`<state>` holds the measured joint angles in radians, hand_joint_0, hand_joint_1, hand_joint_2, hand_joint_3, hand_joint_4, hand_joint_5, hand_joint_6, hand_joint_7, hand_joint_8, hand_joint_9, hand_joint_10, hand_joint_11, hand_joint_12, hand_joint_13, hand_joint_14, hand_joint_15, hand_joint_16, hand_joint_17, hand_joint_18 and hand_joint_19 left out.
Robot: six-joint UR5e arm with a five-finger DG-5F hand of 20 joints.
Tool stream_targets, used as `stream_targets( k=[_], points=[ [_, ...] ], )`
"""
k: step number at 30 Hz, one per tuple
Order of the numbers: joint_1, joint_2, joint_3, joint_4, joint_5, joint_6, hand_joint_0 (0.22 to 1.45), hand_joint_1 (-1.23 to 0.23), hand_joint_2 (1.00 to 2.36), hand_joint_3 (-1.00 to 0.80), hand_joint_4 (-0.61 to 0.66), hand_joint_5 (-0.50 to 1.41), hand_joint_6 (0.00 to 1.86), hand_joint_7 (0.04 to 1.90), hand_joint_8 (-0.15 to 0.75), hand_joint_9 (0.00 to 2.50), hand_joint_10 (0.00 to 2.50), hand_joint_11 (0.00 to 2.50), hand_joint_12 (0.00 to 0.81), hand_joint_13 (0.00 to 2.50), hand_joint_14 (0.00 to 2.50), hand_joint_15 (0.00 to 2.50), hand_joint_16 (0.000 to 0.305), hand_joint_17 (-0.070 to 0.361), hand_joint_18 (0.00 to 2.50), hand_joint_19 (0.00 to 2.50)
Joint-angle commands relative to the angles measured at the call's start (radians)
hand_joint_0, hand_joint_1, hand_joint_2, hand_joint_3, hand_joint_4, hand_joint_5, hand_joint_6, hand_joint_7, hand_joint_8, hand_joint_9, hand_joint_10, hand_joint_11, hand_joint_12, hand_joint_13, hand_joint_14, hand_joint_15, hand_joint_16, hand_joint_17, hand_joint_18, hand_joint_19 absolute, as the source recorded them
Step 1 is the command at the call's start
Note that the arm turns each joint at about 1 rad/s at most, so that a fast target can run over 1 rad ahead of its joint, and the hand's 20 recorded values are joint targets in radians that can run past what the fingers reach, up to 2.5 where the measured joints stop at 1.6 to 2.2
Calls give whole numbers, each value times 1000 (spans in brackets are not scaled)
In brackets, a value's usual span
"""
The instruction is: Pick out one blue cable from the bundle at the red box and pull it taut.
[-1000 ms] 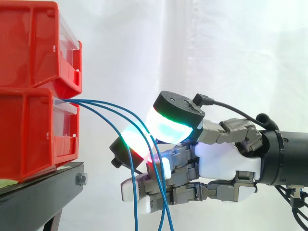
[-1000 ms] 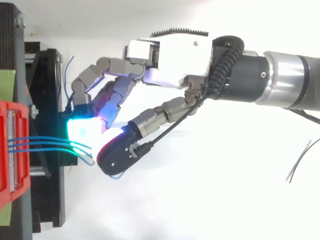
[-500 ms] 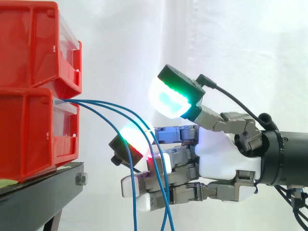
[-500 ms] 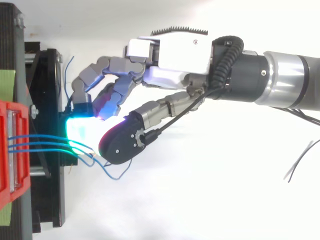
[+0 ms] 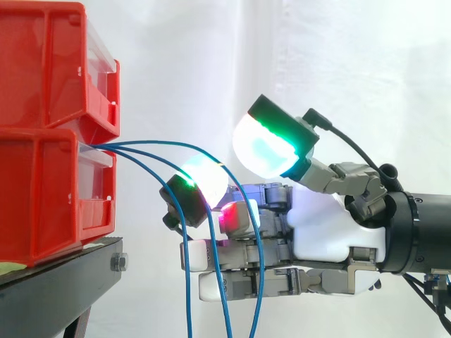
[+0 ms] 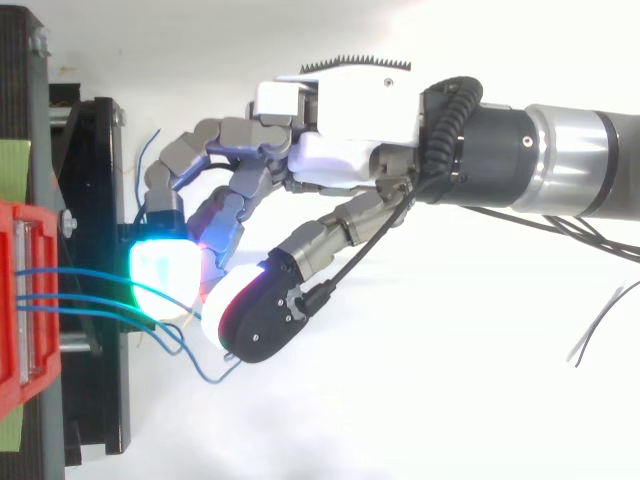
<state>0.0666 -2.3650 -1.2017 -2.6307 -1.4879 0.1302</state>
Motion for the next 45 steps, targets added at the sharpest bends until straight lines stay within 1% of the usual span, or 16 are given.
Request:
stream_targets(
  k=[1, 6, 11, 15, 16, 22, 26, 32, 34, 38, 45],
  points=[
    [-1, 0, -1, 0, -5, 8, 641, -895, 1000, -500, 67, -253, 890, 833, 228, 964, 19, 849, 120, 893, 15, 413, 8, 19, 590, 464],
    [-2, 0, -1, 0, -11, 8, 692, -874, 1000, -500, 34, -255, 892, 818, 199, 966, 22, 850, 127, 923, 15, 421, 9, 21, 622, 465],
    [-2, 1, -1, 0, -15, 8, 700, -859, 1002, -476, 30, -254, 892, 807, 199, 979, 21, 853, 124, 927, 15, 422, 10, 21, 630, 471],
    [-4, 0, -1, 0, -18, 9, 639, -848, 1000, -500, 47, -253, 889, 820, 217, 984, 21, 856, 125, 924, 15, 425, 10, 22, 626, 482],
    [-5, 0, -1, 0, -18, 20, 615, -853, 1000, -500, 52, -254, 888, 817, 213, 983, 21, 860, 124, 923, 15, 432, 10, 22, 624, 481],
    [-8, 0, -3, 0, -20, 43, 572, -833, 1000, -500, 73, -259, 882, 804, 235, 960, 21, 843, 129, 928, 15, 438, 10, 23, 625, 480],
    [-10, 0, -3, 0, -22, 60, 562, -817, 1000, -500, 86, -261, 878, 800, 260, 910, 18, 703, 134, 938, 14, 413, 10, 23, 630, 474],
    [-13, 0, -3, 0, -45, 101, 555, -792, 1000, -500, 100, -260, 876, 790, 273, 905, 16, 551, 131, 948, 14, 391, 10, 22, 634, 468],
    [-13, 0, -3, 0, -52, 114, 555, -780, 1000, -500, 103, -260, 875, 790, 280, 938, 18, 526, 130, 960, 13, 377, 10, 22, 636, 464],
    [-16, 1, -3, 0, -55, 132, 553, -771, 1000, -500, 107, -259, 874, 792, 280, 973, 15, 477, 130, 967, 13, 350, 10, 23, 646, 453],
    [-19, 0, -3, 0, -57, 151, 551, -761, 1000, -500, 125, -260, 863, 792, 283, 1044, 10, 304, 128, 982, 11, 284, 10, 23, 663, 419]
  ],
)
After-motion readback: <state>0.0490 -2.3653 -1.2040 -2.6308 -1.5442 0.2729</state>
